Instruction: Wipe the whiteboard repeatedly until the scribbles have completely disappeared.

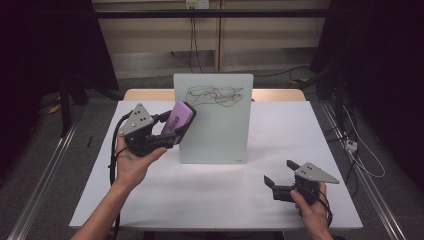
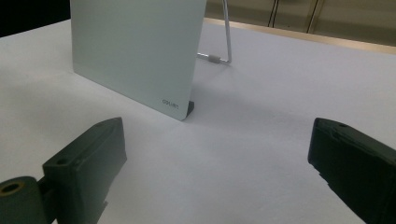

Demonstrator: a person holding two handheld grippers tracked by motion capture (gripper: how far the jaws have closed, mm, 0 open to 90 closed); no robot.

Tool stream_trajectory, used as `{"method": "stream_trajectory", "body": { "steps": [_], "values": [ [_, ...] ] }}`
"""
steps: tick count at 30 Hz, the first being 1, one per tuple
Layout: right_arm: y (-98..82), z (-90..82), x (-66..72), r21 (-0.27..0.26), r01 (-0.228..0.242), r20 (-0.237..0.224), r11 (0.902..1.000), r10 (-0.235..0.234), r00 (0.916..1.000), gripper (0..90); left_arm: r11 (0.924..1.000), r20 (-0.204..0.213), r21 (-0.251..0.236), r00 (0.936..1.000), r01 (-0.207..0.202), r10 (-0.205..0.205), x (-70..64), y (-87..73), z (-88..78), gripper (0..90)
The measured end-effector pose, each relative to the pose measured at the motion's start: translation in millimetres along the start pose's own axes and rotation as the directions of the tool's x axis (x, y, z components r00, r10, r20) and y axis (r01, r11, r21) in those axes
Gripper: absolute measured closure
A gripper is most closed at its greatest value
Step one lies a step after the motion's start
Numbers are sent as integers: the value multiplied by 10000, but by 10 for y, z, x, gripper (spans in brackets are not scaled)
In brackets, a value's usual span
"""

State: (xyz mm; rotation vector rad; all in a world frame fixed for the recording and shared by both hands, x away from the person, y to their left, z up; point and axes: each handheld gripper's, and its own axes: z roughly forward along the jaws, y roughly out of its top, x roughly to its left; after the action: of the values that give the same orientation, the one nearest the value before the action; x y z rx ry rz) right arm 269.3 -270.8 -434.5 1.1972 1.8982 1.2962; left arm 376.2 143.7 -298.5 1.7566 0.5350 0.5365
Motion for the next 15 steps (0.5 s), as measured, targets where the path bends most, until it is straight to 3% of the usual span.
{"method": "stream_trajectory", "body": {
  "steps": [5,12,15],
  "values": [
    [-1,-3,-1,-16,11,24,10000,-11,10000,40,9996,-414,-236,9991,-130,120,25,26,55,411],
    [0,2,3,0,3,-7,10000,-3,10000,40,9963,-863,-24,9926,-860,854,21,133,195,412],
    [0,-1,-1,-1,-2,-6,10000,2,10000,40,9967,-911,-150,9928,-800,784,21,156,264,412]
  ]
}}
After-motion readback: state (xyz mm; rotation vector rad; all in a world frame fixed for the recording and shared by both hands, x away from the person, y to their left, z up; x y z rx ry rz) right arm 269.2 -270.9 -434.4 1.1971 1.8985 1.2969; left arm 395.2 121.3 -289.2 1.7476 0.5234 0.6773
